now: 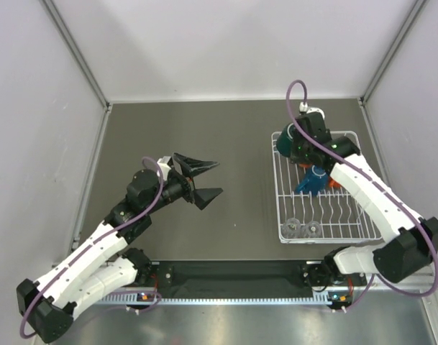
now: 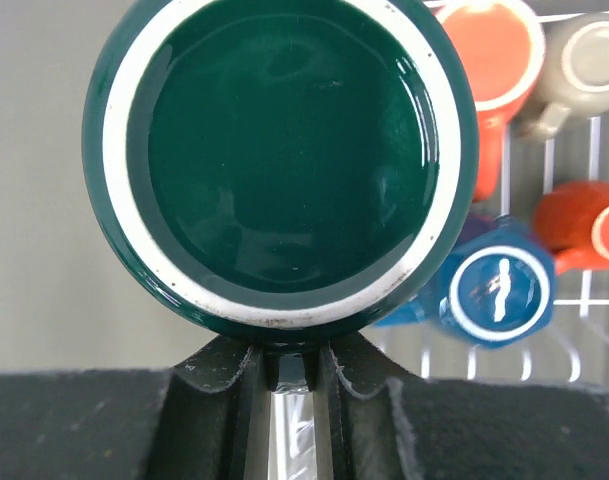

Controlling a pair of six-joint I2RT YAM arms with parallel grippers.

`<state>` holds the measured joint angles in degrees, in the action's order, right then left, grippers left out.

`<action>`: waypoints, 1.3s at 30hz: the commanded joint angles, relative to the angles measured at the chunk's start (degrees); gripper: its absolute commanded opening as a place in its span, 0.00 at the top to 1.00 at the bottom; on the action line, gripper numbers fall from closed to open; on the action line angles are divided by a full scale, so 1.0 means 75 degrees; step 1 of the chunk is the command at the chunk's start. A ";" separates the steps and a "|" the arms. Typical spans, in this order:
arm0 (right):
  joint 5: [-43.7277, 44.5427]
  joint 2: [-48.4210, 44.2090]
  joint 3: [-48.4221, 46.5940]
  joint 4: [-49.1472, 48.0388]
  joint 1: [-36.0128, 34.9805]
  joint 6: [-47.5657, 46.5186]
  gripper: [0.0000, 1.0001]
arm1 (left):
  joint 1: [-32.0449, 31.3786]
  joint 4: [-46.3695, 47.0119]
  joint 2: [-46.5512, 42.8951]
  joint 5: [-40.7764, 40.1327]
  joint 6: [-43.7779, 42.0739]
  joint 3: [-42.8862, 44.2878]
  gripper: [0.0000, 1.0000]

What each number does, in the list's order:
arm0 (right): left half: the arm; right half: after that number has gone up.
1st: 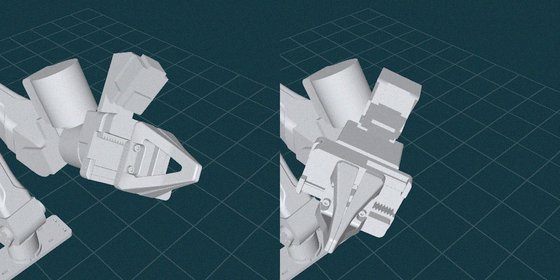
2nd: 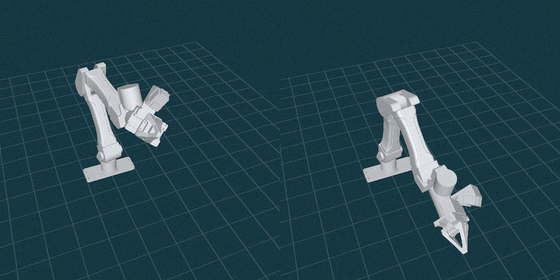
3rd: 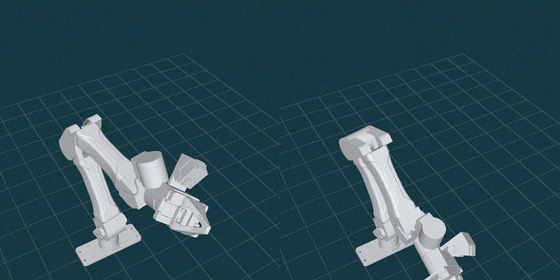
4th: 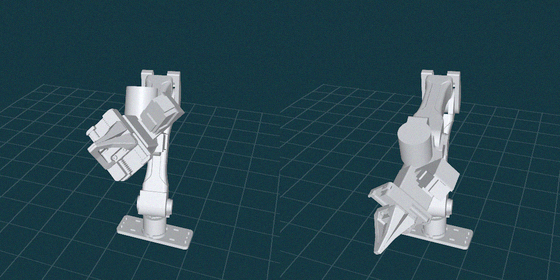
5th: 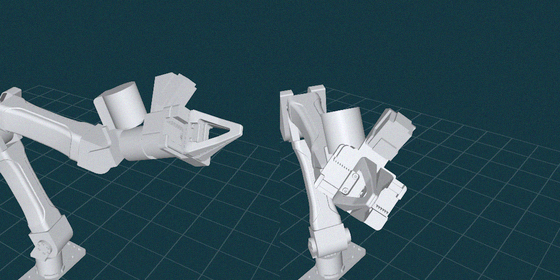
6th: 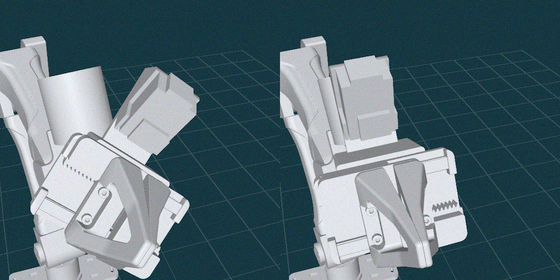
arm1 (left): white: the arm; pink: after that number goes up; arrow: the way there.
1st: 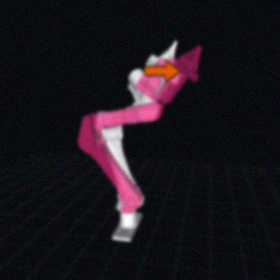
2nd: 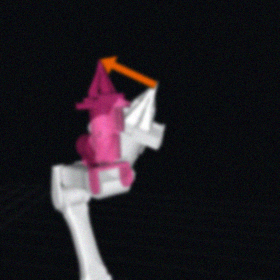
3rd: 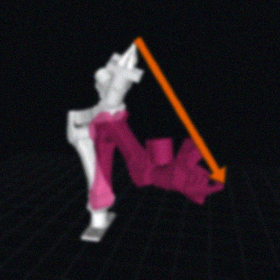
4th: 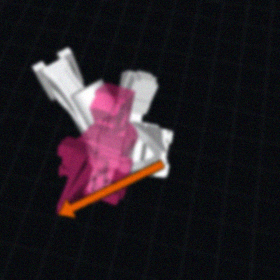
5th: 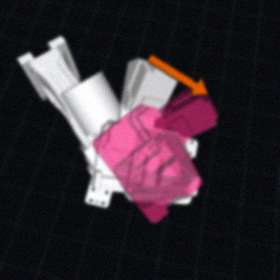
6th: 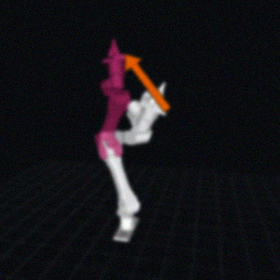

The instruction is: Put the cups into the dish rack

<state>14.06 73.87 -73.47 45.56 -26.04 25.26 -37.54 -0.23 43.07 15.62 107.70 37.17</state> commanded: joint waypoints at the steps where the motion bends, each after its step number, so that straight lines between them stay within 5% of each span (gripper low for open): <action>1: 0.0902 0.0321 0.0034 -0.0613 0.0179 -0.0414 1.00 | 0.0153 -0.0356 0.0128 0.0448 -0.0344 0.0458 0.01; 13: 0.0609 0.1190 0.0960 -0.1609 0.0297 -0.0590 1.00 | 0.1430 -0.1001 0.0492 0.1902 -0.1059 0.1185 0.02; 33: 0.0831 0.2057 0.1581 -0.2664 0.0332 -0.0637 1.00 | 0.1501 -0.1048 0.0551 0.2160 -0.1106 0.1126 0.02; 39: 0.0878 0.2081 0.1827 -0.2782 0.0332 -0.0637 0.92 | 0.1501 -0.1141 0.0480 0.2136 -0.1118 0.1138 0.02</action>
<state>18.04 89.78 -59.51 29.52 -23.94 20.56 -26.65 -8.29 47.92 30.85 100.31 44.10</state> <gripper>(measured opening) 0.157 0.979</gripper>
